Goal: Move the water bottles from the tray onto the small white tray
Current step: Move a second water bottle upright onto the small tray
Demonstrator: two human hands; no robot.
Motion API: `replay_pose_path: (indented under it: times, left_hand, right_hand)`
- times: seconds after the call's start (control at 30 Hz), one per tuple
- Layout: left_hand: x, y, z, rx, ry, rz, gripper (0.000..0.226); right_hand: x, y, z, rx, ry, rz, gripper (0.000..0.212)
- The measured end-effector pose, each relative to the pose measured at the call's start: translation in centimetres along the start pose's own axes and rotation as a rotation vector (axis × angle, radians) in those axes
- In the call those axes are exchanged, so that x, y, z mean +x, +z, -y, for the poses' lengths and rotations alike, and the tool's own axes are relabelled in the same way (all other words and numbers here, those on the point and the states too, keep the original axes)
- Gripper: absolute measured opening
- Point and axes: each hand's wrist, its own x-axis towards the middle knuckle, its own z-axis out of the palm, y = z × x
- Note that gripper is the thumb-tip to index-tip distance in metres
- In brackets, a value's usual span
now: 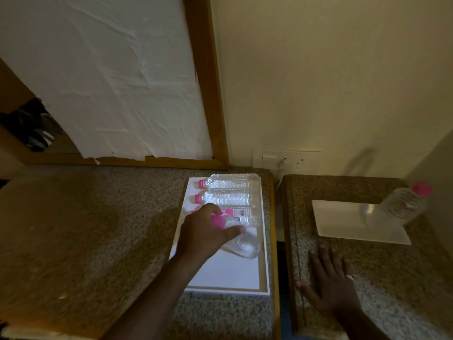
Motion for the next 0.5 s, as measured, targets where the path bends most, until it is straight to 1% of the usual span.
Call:
replay_pose_path:
  times: [0.07,0.13,0.17,0.2,0.23,0.3,0.37,0.4,0.5]
  left_hand:
    - [0.1,1.5,-1.4,0.007,0.074,-0.057,0.062]
    - [0.1,2.9,-2.3,0.058,0.206,-0.129,0.052]
    - [0.2,3.6,-2.5,0.04,0.261,-0.156,0.045]
    - [0.4,4.0,-2.8,-0.06,0.269,-0.135,0.038]
    - [0.5,4.2,-3.1,-0.211,0.238,-0.085,0.032]
    - [0.9,4.8,-3.6,-0.43,0.137,0.005,0.024]
    - [1.1,5.5,-3.9,-0.474,0.112,0.019,0.012]
    - [1.1,5.8,-4.1,-0.477,0.116,0.019,0.018]
    - [0.8,6.5,-4.1,-0.479,0.165,0.041,0.057]
  right_hand:
    - [-0.1,0.0,0.0,0.007,0.006,0.003,0.101]
    - [-0.2,-0.1,0.1,0.01,0.011,0.001,0.1]
    - [-0.3,-0.3,0.1,0.012,0.017,-0.002,0.099]
    - [-0.3,-0.3,0.1,0.012,0.017,-0.007,0.098]
    - [-0.3,-0.3,0.2,0.009,0.014,-0.012,0.097]
    - [-0.2,-0.2,0.1,0.004,0.017,-0.016,0.095]
    - [-0.2,0.0,0.1,-0.001,0.018,-0.014,0.095]
    - [-0.1,0.1,0.0,-0.003,0.019,-0.009,0.095]
    - [-0.1,0.1,-0.1,-0.021,0.014,-0.003,0.095]
